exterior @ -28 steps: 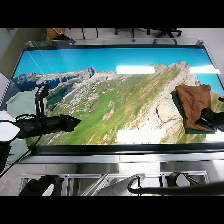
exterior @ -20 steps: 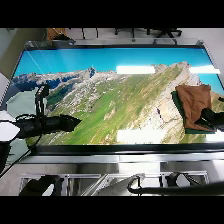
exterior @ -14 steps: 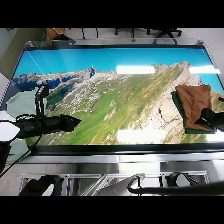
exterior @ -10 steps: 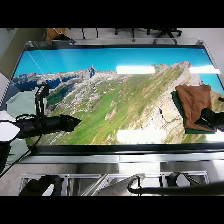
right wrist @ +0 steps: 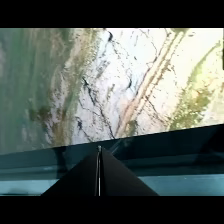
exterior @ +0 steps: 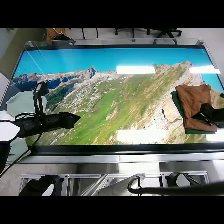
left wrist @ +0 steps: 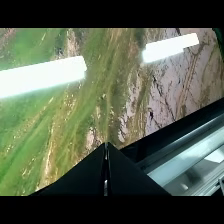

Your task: Fold the shirts.

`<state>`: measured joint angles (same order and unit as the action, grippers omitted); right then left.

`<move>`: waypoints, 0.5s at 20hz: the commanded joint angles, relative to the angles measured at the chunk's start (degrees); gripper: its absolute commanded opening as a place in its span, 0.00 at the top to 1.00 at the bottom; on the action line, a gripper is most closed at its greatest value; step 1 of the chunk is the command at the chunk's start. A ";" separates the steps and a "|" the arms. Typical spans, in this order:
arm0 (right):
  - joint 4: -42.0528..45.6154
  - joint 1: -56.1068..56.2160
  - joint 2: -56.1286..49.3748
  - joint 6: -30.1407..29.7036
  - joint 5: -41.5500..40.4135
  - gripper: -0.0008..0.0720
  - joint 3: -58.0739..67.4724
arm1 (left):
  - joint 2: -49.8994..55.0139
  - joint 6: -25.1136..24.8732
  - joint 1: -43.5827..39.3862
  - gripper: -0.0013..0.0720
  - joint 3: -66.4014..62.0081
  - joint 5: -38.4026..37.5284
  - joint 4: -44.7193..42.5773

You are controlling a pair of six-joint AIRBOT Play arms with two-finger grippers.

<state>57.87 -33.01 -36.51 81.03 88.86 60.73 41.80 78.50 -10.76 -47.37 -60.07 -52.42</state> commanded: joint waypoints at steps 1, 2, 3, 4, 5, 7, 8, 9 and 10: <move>-7.54 0.02 -0.44 0.00 -2.89 0.96 0.00 | 0.13 -0.15 -0.02 0.97 0.02 3.50 -0.17; -10.01 0.02 -1.05 -0.20 -4.00 0.96 -0.02 | 0.44 -1.60 0.02 0.97 -0.04 5.88 -1.64; -12.50 0.02 -1.66 -1.03 -4.87 0.96 -0.02 | 1.33 -2.01 0.44 0.97 -0.76 8.79 -6.08; -15.47 0.04 -2.27 -3.19 -5.64 0.96 -0.02 | 2.97 -1.99 1.46 0.97 -2.43 10.21 -12.50; -17.44 0.04 -2.80 -5.31 -6.51 0.96 -0.02 | 5.18 -1.97 3.30 0.97 -4.81 10.16 -19.80; -18.58 0.04 -3.48 -8.57 -8.02 0.95 -0.02 | 10.45 -1.97 9.29 0.55 -9.75 9.77 -31.58; -18.60 0.04 -3.85 -9.55 -8.04 0.85 -0.02 | 13.16 -1.88 12.70 0.02 -12.00 9.44 -34.03; -18.58 0.04 -4.22 -9.92 -8.04 0.57 -0.02 | 16.17 -1.90 16.63 0.03 -14.47 9.27 -35.15; -18.60 0.04 -4.57 -9.94 -8.04 0.34 -0.02 | 19.15 -2.19 20.79 0.03 -16.63 9.25 -35.45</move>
<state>41.65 -33.01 -40.07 73.82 82.02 60.73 53.95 76.73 1.28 -58.24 -51.35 -78.39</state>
